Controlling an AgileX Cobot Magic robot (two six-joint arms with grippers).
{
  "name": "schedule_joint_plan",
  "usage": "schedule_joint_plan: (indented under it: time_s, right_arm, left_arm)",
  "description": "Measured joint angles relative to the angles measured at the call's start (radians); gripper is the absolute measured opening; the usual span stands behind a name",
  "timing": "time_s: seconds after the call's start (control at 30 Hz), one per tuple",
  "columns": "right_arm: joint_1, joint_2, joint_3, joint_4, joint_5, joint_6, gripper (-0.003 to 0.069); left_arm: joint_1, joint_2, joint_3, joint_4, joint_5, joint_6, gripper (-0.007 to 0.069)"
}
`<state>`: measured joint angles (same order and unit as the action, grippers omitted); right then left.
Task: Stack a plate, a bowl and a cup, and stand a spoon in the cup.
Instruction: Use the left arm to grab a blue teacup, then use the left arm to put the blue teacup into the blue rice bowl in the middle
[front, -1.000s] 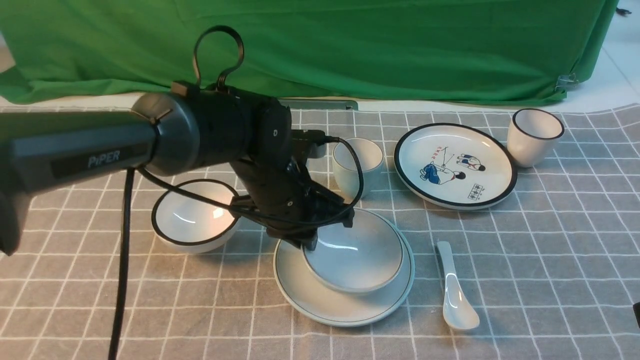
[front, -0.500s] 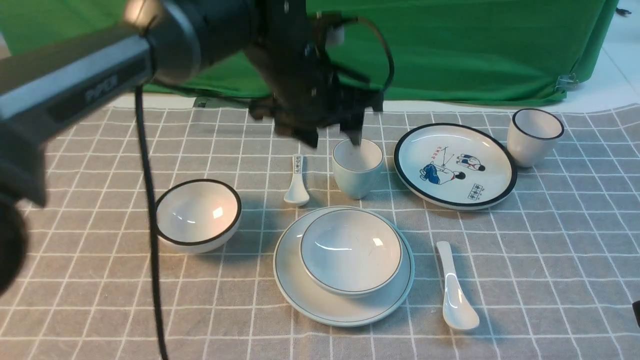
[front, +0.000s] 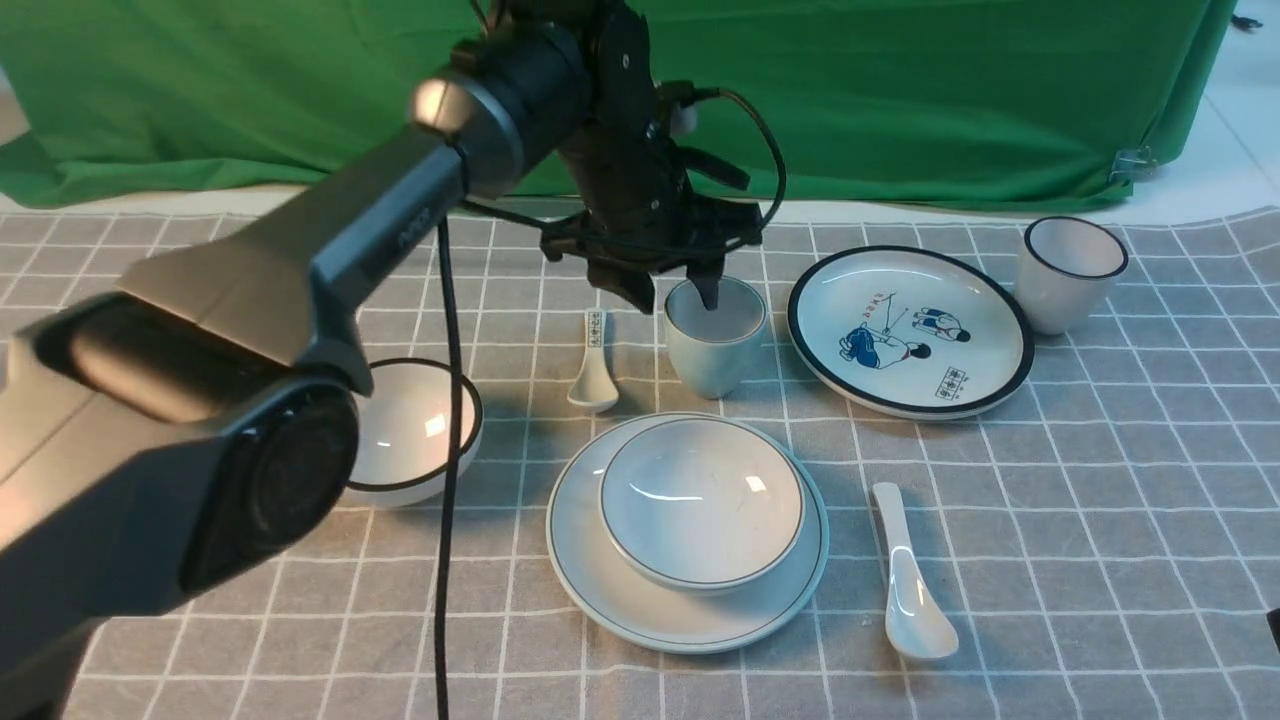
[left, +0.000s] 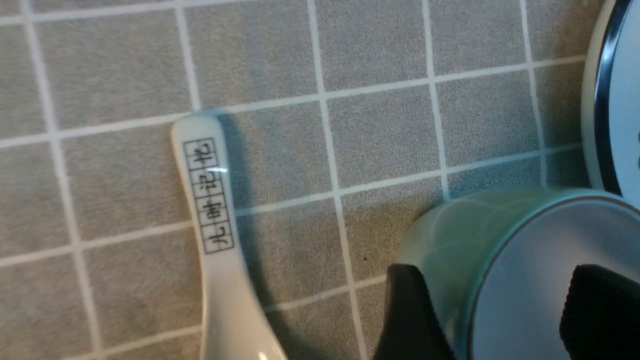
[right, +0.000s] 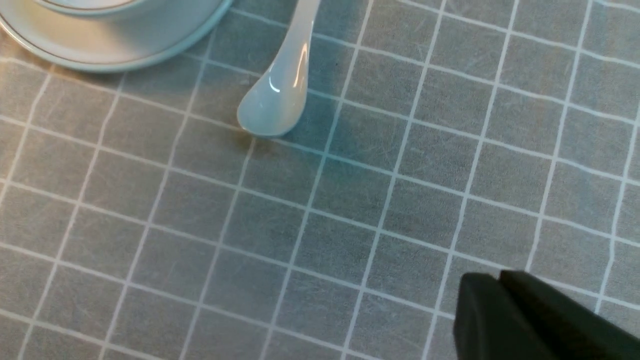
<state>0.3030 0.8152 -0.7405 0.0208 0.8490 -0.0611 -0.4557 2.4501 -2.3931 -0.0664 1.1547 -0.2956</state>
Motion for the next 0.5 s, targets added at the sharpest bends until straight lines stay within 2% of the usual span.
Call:
schedule_joint_plan:
  time_s: [0.1,0.2,0.27,0.33,0.5]
  right_arm:
    - [0.000,0.000,0.000,-0.002,-0.009,-0.003,0.0073]
    - [0.000,0.000,0.000,-0.003,-0.013,-0.005,0.0076]
    - [0.000,0.000,0.000,-0.004,-0.013,-0.005,0.0077]
    - [0.000,0.000,0.000,-0.004,-0.014,-0.005,0.0078]
    - [0.000,0.000,0.000,-0.005,-0.017,-0.005,0.0087]
  left_arm:
    - [0.000,0.017,-0.003,-0.003,0.001,0.003,0.0346]
    - [0.000,0.019,-0.017,0.014,0.039,0.018,0.0141]
    - [0.000,0.015,-0.043,0.028,0.061,0.039,0.0056]
    - [0.000,0.003,-0.067,0.036,0.068,0.049,0.0030]
    - [0.000,-0.138,-0.073,0.016,0.063,0.103,0.0024]
